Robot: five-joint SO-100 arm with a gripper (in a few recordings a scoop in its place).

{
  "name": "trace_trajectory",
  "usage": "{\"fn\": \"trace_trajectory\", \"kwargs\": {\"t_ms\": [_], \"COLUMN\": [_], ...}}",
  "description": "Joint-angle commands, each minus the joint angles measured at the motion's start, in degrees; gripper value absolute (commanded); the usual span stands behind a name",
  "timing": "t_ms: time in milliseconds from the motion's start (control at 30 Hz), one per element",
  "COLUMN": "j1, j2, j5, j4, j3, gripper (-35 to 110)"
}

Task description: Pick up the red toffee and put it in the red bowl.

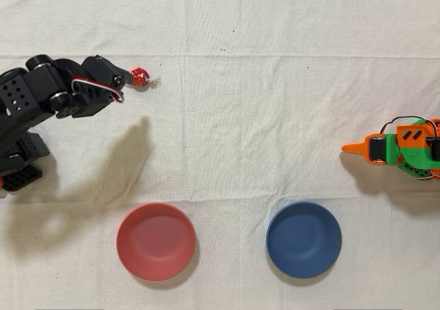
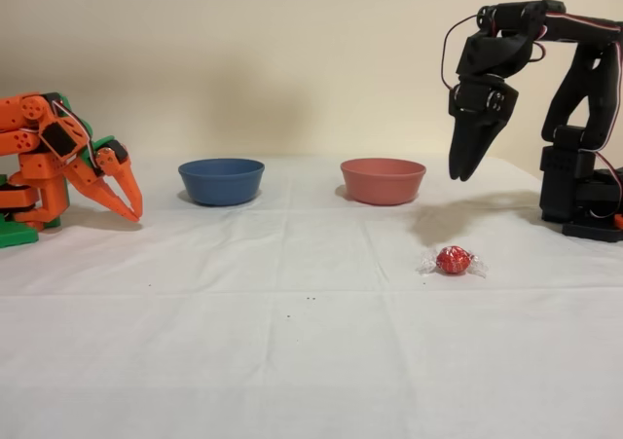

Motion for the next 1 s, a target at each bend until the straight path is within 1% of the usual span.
{"fn": "trace_trajectory", "kwargs": {"t_ms": [0,133,567,967], "j1": [-0.26,-0.26,-2.11,-7.21], "j2": [1.58,1.41,-2.99,-10.02], "j5": [-0.35,-0.62,-3.16,-0.35], "j4": [0.09,1.32,-3.16,-8.26], "j3": [0.18,1.49,2.72,2.02], "gripper": [24,30,31,31]}}
